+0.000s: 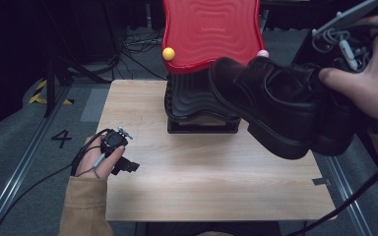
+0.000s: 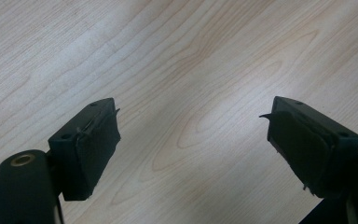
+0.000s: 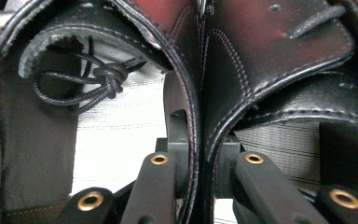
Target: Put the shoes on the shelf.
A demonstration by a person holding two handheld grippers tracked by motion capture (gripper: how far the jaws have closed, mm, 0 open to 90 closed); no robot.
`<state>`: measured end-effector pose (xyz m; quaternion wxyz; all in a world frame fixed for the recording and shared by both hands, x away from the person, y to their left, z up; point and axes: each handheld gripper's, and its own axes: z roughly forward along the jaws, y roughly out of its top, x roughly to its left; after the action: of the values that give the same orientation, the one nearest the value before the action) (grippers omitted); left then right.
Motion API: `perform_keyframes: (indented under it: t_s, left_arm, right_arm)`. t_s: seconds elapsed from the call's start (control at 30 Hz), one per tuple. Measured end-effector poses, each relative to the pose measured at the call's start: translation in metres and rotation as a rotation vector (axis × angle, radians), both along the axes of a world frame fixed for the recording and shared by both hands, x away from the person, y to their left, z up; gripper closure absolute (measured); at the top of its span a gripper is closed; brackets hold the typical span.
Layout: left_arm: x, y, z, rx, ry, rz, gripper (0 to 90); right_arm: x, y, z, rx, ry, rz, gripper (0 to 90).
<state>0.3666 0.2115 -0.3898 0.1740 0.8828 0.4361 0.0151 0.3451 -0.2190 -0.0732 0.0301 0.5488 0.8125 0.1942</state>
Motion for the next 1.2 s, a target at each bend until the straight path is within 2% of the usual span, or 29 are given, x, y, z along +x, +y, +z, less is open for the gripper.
perform_keyframes:
  t_s: [0.23, 0.4, 0.47, 0.57, 0.7, 0.87, 0.97, 1.07, 1.2]
  left_arm:
    - [0.001, 0.001, 0.000, -0.010, 0.000, -0.007, 17.4]
    - [0.003, 0.001, 0.000, -0.016, -0.004, -0.015, 17.3]
    - [0.003, 0.000, -0.001, -0.006, 0.000, -0.007, 17.4]
    - [0.004, -0.001, -0.001, -0.009, -0.004, -0.022, 17.3]
    - [0.004, 0.002, -0.001, -0.016, -0.004, -0.016, 17.4]
    - [0.002, 0.005, 0.001, -0.040, -0.012, -0.021, 17.4]
    - [0.002, 0.006, 0.002, -0.052, -0.009, -0.027, 17.3]
    - [0.001, 0.008, 0.002, -0.057, -0.016, -0.020, 17.3]
    - [0.000, 0.011, 0.005, -0.069, -0.029, -0.018, 17.3]
  right_arm:
    - [0.018, 0.022, 0.024, 0.012, -0.050, -0.010, 82.4]
    - [0.039, 0.045, 0.041, 0.003, -0.100, -0.037, 82.4]
    - [0.052, 0.056, 0.047, 0.000, -0.122, -0.051, 82.3]
    - [0.069, 0.069, 0.053, -0.006, -0.138, -0.067, 82.4]
    - [0.090, 0.086, 0.057, -0.035, -0.169, -0.093, 82.4]
    - [0.116, 0.097, 0.059, -0.027, -0.175, -0.116, 82.4]
    - [0.125, 0.100, 0.059, -0.024, -0.201, -0.113, 82.3]
    - [0.137, 0.105, 0.059, -0.017, -0.264, -0.111, 82.4]
    - [0.151, 0.110, 0.058, -0.029, -0.297, -0.129, 82.4]
